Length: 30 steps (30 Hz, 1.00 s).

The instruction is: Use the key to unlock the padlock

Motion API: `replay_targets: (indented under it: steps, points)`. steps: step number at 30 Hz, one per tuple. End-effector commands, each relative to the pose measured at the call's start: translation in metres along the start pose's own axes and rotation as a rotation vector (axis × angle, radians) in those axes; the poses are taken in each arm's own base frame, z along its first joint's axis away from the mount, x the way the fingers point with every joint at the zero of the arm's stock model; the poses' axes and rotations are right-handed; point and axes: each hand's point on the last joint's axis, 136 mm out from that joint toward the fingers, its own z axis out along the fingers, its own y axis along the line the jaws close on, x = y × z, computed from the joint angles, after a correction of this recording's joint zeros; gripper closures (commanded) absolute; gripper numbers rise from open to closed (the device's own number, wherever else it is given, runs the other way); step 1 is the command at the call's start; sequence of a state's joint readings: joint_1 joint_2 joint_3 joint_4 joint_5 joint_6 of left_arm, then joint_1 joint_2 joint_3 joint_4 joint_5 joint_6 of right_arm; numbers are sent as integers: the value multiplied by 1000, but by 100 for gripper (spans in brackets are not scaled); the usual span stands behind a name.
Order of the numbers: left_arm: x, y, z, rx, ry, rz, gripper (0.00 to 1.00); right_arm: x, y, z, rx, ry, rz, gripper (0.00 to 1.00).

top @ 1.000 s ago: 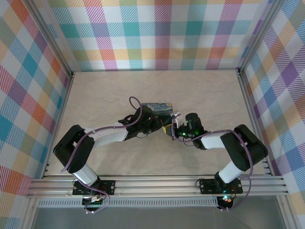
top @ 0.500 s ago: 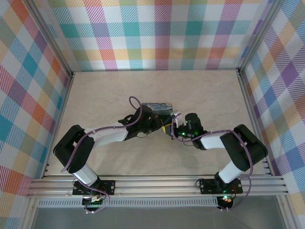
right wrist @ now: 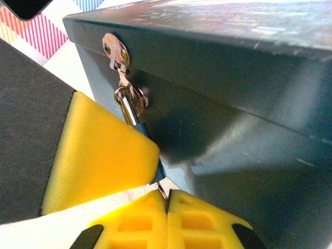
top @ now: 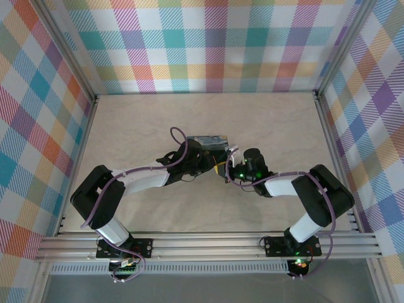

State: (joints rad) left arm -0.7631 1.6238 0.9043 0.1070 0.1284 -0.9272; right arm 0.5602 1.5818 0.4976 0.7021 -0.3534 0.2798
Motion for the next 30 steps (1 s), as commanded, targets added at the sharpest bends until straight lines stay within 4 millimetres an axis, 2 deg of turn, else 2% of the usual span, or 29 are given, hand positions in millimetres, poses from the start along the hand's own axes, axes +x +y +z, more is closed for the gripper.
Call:
replay_targets:
  steps: [1,11,22,30]
  points:
    - [40,-10,2,48,159,26,88,-61,15,-6,-9,-198,-95,100]
    - [43,-3,14,44,162,2,88,-19,-4,-5,64,-121,-63,100]
    - [53,10,29,34,193,-23,88,1,-12,-1,91,-88,-7,100]
    - [56,16,33,21,198,-24,87,13,-12,1,112,-55,3,100]
